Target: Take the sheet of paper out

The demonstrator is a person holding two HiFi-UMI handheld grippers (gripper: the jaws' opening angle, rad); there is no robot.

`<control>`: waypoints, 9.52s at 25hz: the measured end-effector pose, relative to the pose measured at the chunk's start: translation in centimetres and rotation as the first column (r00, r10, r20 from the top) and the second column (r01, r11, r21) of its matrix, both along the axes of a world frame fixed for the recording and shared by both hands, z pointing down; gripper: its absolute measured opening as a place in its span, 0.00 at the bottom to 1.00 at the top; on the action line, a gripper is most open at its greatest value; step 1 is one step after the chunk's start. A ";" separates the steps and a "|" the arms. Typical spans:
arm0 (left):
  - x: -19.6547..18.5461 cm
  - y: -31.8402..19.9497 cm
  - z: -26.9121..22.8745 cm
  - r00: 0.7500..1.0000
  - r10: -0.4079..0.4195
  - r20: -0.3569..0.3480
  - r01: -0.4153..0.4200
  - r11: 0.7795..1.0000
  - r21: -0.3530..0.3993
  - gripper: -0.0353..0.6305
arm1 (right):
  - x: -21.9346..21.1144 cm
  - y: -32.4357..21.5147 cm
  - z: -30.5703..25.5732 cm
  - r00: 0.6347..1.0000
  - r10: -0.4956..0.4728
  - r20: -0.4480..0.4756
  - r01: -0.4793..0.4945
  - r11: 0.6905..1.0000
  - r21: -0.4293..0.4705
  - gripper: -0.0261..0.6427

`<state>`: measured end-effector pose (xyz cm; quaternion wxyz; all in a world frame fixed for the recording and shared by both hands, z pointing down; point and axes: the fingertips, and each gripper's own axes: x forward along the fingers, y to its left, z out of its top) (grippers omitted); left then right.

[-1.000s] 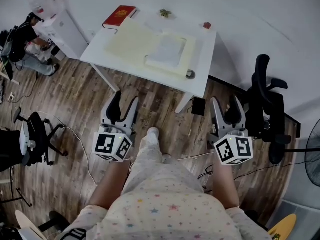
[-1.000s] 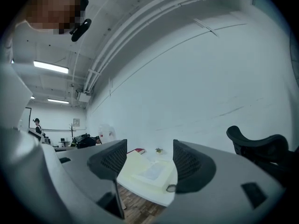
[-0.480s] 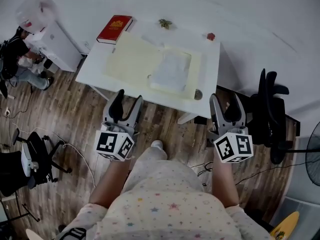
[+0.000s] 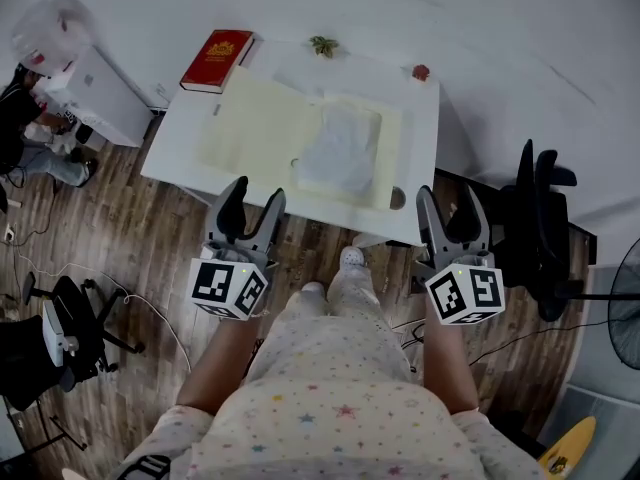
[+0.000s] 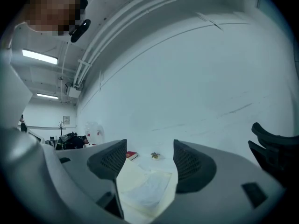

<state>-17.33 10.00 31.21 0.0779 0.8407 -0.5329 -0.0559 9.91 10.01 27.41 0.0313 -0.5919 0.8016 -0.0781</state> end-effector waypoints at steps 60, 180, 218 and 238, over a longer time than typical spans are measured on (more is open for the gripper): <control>5.6 -28.4 12.9 0.998 0.052 0.026 -0.042 0.957 -0.287 0.41 | 2.6 -29.4 11.1 0.999 -0.028 0.018 0.032 0.963 -0.268 0.48; 19.4 -24.7 31.4 0.804 0.510 0.307 -0.172 0.693 -0.700 0.22 | 5.6 -25.0 17.5 0.993 -0.018 0.117 0.063 0.915 -0.399 0.44; 17.3 -25.6 30.0 0.855 0.463 0.235 -0.196 0.707 -0.680 0.08 | 6.3 -25.2 16.4 0.994 -0.019 0.111 0.060 0.925 -0.376 0.44; 14.7 -25.1 26.6 0.874 0.416 0.250 -0.172 0.747 -0.642 0.08 | 4.3 -24.7 14.1 0.992 -0.071 0.102 0.101 0.939 -0.327 0.44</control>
